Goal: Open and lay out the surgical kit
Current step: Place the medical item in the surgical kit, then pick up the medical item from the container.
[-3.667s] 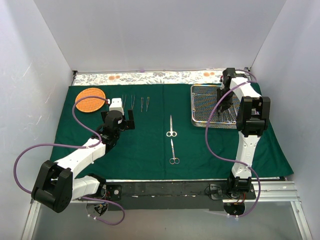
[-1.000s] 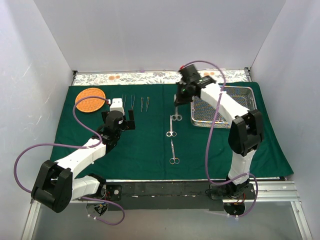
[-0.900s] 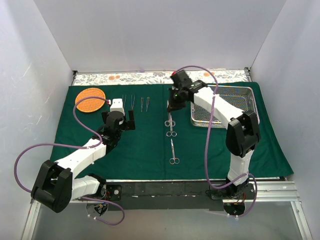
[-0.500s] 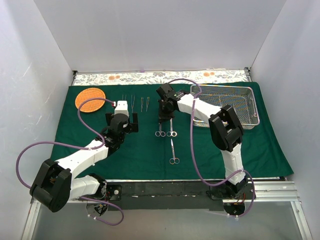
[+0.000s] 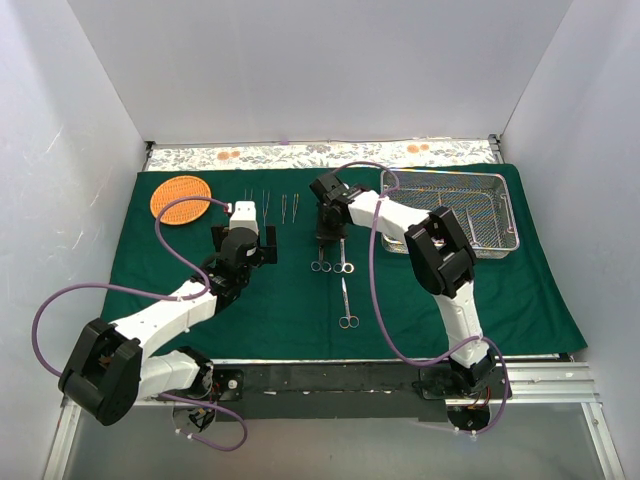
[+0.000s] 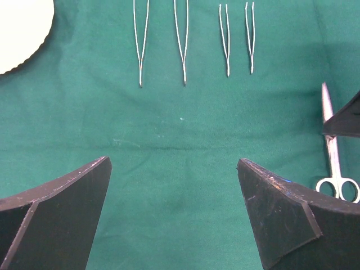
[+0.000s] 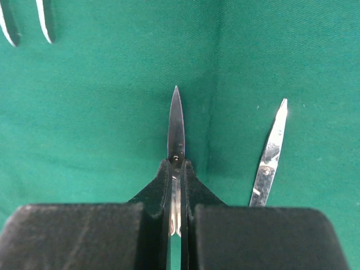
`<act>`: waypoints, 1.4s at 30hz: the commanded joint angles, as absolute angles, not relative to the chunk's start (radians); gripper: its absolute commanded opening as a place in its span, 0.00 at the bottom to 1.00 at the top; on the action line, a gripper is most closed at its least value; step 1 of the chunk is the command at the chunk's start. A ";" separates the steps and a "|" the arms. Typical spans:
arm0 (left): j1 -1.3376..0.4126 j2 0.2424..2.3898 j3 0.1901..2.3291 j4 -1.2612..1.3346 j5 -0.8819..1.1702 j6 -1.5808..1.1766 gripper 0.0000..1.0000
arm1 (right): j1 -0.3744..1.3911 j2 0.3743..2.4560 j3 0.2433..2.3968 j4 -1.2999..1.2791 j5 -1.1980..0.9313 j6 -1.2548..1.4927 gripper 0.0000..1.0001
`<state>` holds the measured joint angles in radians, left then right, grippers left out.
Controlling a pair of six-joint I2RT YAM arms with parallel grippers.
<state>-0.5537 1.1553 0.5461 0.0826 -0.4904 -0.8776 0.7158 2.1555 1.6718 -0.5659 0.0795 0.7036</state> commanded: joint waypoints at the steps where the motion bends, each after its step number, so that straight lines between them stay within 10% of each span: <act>1: -0.558 1.120 0.531 0.098 -0.512 -0.865 0.96 | 0.726 2.181 1.721 -0.566 0.094 0.696 0.01; 9: -0.558 1.120 0.528 0.103 -0.500 -0.862 0.96 | 0.729 2.210 1.740 -0.561 0.078 0.693 0.05; 28: -0.560 1.121 0.526 0.103 -0.486 -0.859 0.96 | 0.697 2.076 1.901 -0.684 0.146 0.556 0.58; 42: -0.558 1.127 0.531 0.100 -0.480 -0.859 0.96 | 0.154 1.890 1.643 -0.675 0.132 0.189 0.55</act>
